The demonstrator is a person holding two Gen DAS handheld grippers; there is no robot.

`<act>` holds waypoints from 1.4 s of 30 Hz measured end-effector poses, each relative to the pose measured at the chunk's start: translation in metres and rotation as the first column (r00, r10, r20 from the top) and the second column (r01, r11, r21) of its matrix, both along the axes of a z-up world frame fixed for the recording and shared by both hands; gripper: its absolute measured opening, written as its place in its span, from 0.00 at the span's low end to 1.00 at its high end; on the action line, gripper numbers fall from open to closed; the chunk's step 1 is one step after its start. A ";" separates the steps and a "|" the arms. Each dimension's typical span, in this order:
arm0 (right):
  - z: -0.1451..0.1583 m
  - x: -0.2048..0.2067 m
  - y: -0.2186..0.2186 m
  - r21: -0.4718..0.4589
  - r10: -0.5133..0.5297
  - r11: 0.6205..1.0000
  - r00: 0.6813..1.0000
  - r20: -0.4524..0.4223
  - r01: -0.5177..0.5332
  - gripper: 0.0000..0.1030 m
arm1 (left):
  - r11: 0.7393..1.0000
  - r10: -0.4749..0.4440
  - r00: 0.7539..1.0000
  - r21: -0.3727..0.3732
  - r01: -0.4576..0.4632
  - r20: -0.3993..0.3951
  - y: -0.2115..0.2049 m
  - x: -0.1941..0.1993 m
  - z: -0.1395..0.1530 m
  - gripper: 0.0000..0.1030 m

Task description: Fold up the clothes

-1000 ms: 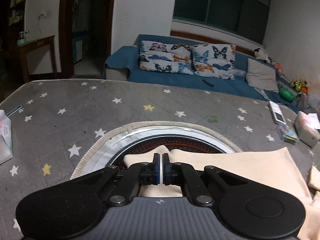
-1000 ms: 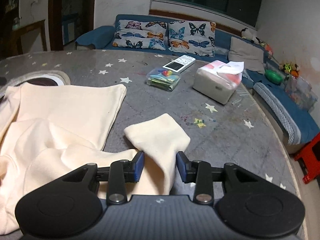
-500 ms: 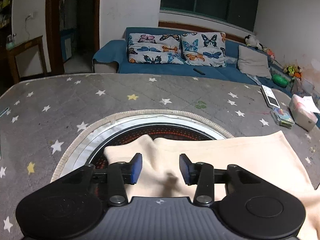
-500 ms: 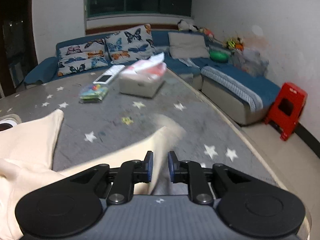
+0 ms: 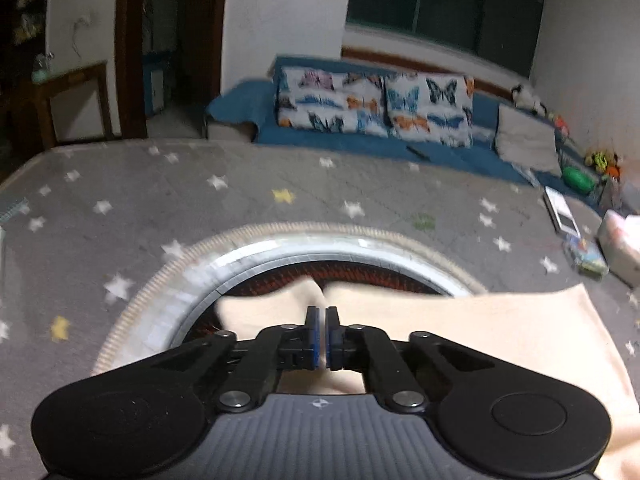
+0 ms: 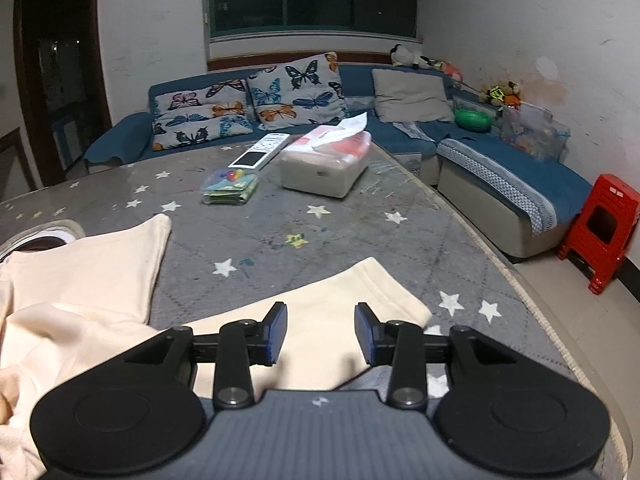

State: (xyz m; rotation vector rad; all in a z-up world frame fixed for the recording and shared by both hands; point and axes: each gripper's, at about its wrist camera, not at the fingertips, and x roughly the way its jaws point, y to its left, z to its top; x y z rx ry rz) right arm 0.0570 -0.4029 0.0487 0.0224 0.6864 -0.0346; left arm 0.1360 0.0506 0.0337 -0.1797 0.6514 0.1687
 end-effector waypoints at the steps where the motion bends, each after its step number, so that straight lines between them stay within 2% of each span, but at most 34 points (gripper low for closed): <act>1: 0.000 -0.001 0.002 0.000 0.007 1.000 1.000 -0.002 -0.007 0.37 | 1.000 0.006 1.000 -0.007 -0.006 0.016 0.003 -0.005 0.005 0.00; 5: 0.002 -0.007 0.011 0.008 0.055 0.998 0.998 -0.007 -0.055 0.38 | 0.999 0.020 0.995 -0.035 -0.017 0.094 0.016 -0.030 0.030 0.00; 10: 0.005 -0.016 0.033 0.012 0.139 0.990 0.990 -0.002 -0.139 0.41 | 0.998 -0.007 0.994 -0.054 0.013 0.113 0.021 -0.044 0.043 0.00; 13: 0.005 -0.019 0.045 0.013 0.182 0.983 0.983 -0.007 -0.182 0.49 | 0.999 -0.036 0.997 -0.037 0.039 0.065 0.009 -0.032 0.031 0.08; 14: 0.005 -0.019 0.049 0.013 0.195 0.981 0.981 -0.009 -0.194 0.49 | 0.999 -0.040 0.998 -0.029 0.041 0.050 0.004 -0.027 0.027 0.15; 15: 0.005 -0.019 0.051 0.014 0.204 0.979 0.979 -0.012 -0.203 0.49 | 0.999 -0.043 0.998 -0.020 0.044 0.035 0.000 -0.022 0.022 0.27; 17: 0.005 -0.019 0.056 0.017 0.224 0.975 0.975 -0.017 -0.223 0.49 | 0.999 -0.033 0.999 0.005 0.033 0.005 -0.009 -0.009 0.011 0.37; 23: 0.002 -0.018 0.062 0.028 0.250 0.968 0.968 -0.035 -0.249 0.49 | 1.000 0.012 0.998 0.030 -0.010 -0.065 -0.012 0.023 -0.019 0.35; 25: 0.001 -0.018 0.062 0.029 0.253 0.967 0.967 -0.040 -0.252 0.49 | 1.000 0.006 0.998 0.021 -0.005 -0.070 -0.010 0.025 -0.025 0.27; 27: -0.001 -0.019 0.064 0.029 0.255 0.967 0.966 -0.047 -0.254 0.49 | 1.000 -0.005 0.998 0.014 0.006 -0.058 -0.008 0.025 -0.028 0.12; 28: -0.001 -0.019 0.064 0.028 0.256 0.967 0.966 -0.049 -0.255 0.49 | 1.000 -0.009 0.999 0.009 0.009 -0.049 -0.007 0.022 -0.026 0.10; 36: 0.000 -0.025 0.069 0.031 0.270 0.963 0.962 -0.043 -0.268 0.49 | 0.998 -0.028 0.999 -0.047 0.029 0.035 0.000 0.000 -0.006 0.07; 42: 0.005 -0.031 0.074 0.025 0.282 0.959 0.959 -0.031 -0.282 0.49 | 0.998 -0.039 0.998 -0.057 0.042 0.043 0.002 -0.005 -0.002 0.07</act>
